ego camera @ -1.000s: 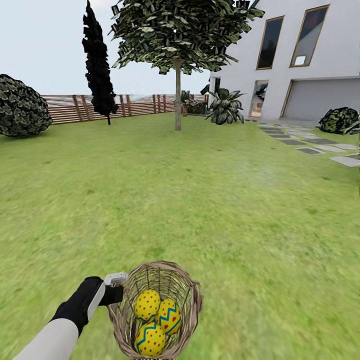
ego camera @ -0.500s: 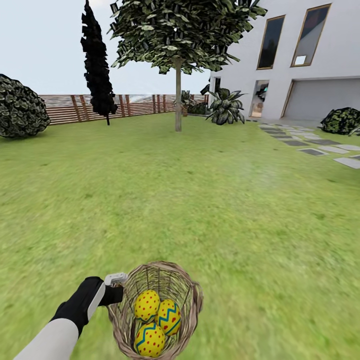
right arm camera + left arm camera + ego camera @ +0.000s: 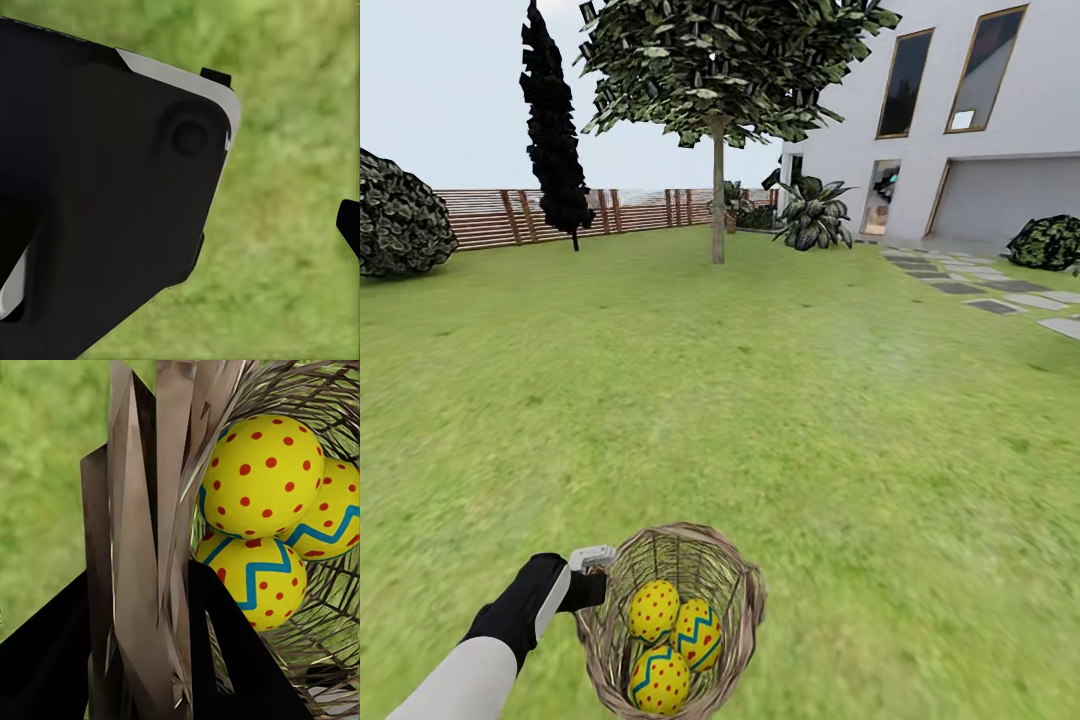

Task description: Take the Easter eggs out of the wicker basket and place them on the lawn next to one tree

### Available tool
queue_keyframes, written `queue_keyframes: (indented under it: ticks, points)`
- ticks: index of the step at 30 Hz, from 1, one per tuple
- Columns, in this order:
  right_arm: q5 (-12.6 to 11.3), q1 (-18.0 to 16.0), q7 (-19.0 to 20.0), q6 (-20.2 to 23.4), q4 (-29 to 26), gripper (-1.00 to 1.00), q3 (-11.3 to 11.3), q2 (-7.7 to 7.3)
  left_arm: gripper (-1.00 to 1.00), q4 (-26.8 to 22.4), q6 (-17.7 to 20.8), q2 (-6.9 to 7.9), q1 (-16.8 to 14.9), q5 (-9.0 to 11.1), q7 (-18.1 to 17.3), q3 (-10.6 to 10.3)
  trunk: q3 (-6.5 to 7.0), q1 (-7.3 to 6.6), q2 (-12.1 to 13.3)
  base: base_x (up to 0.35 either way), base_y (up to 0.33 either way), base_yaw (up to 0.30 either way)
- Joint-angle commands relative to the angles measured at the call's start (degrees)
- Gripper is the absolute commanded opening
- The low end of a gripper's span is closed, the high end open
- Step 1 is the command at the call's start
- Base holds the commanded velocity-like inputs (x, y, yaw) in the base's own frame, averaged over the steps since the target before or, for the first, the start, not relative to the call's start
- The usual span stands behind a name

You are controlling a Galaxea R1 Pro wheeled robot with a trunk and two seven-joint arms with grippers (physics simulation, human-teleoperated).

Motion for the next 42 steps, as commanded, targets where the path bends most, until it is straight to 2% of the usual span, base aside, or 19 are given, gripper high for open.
queue_keyframes:
  ticks: [1,42]
  points:
    - [0.44,-0.09,0.07,-0.39,0.24,1.0,-0.48,-0.03,-1.0,-0.08,0.32,-0.03,-0.01,0.64,-0.16,0.19,-0.08,0.05,-0.07,0.324,0.103,0.0]
    - [0.44,-0.11,0.07,-0.39,0.24,1.0,-0.48,-0.03,-1.0,-0.08,0.33,-0.1,-0.04,0.62,-0.16,0.19,-0.08,0.05,-0.07,0.324,0.103,0.0]
